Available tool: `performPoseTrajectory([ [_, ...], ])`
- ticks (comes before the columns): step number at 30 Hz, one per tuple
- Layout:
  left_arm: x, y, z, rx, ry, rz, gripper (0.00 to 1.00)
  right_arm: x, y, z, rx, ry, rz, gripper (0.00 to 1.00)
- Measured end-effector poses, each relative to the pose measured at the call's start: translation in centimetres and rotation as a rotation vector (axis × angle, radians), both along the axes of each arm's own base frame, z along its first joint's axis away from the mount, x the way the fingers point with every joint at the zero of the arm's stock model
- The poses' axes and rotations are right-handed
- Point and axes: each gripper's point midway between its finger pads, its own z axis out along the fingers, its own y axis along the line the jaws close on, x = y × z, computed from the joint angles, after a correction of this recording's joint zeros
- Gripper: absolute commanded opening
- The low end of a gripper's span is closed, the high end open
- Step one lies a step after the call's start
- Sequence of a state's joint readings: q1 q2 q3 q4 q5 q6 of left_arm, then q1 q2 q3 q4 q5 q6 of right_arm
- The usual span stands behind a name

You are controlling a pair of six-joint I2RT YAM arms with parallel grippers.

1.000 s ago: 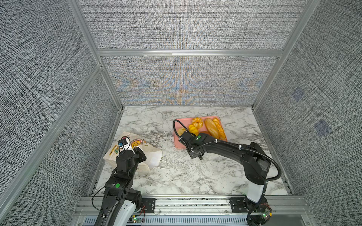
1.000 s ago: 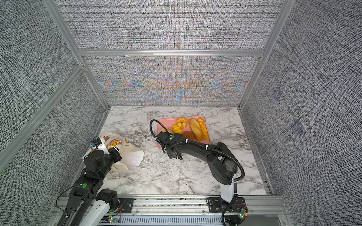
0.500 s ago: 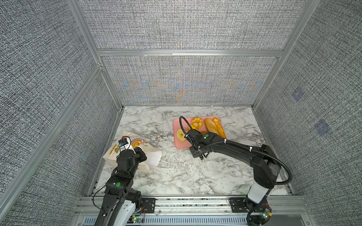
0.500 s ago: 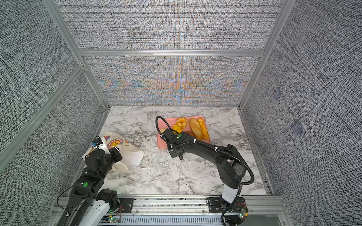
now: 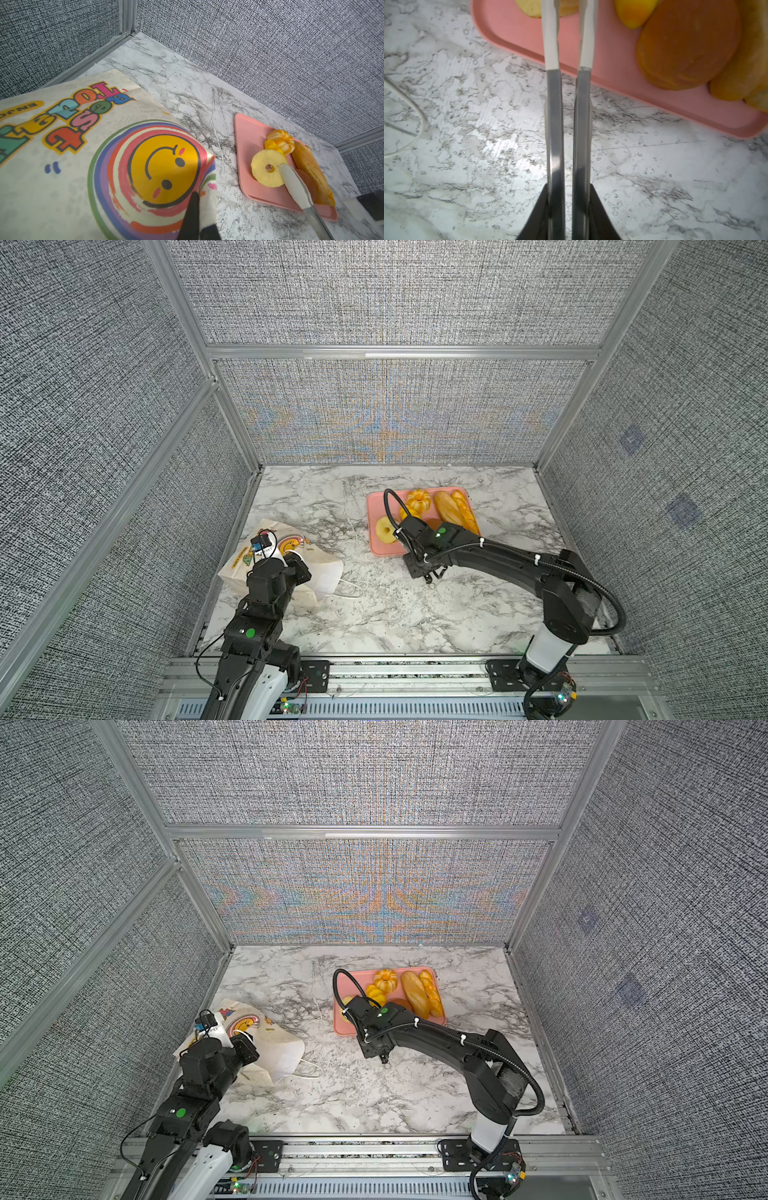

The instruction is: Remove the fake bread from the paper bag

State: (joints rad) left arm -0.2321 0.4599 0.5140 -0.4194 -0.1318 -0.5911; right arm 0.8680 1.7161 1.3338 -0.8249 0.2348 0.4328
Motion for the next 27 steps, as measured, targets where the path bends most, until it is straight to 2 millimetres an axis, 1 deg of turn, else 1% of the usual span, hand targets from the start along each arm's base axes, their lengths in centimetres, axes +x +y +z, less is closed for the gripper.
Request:
performPoseTrajectory([
  [2, 0.0, 0.0, 0.0, 0.000, 0.000, 0.000, 0.00, 0.8, -1.2, 0.7, -0.024, -0.021, -0.033, 0.10],
  [4, 0.1, 0.0, 0.0, -0.001, -0.002, 0.000, 0.00, 1.3, -1.6, 1.2, -0.038, -0.033, -0.040, 0.12],
  [6, 0.2, -0.1, 0.0, -0.004, -0.001, 0.000, 0.00, 1.7, -1.5, 1.6, -0.041, -0.038, -0.027, 0.15],
  [9, 0.3, -0.1, 0.1, -0.007, -0.005, -0.001, 0.00, 2.2, -0.9, 1.8, -0.025, -0.030, -0.011, 0.18],
  [14, 0.3, -0.1, 0.2, -0.011, -0.009, 0.001, 0.00, 2.1, 0.2, 1.4, 0.036, 0.013, 0.003, 0.27],
  [17, 0.3, -0.1, 0.3, -0.011, -0.011, 0.001, 0.00, 2.0, 0.3, 0.9, 0.071, 0.036, -0.007, 0.31],
  [20, 0.2, -0.1, 0.3, -0.011, -0.014, 0.001, 0.00, 1.7, -0.5, 0.5, 0.094, 0.055, -0.042, 0.34],
  [23, 0.2, -0.1, 0.5, -0.009, -0.022, -0.001, 0.00, 1.4, -1.4, 0.6, 0.131, 0.066, -0.076, 0.36],
  [27, 0.1, -0.1, 0.1, -0.008, -0.015, -0.002, 0.00, 1.0, -2.3, 0.9, 0.190, 0.080, -0.108, 0.36],
])
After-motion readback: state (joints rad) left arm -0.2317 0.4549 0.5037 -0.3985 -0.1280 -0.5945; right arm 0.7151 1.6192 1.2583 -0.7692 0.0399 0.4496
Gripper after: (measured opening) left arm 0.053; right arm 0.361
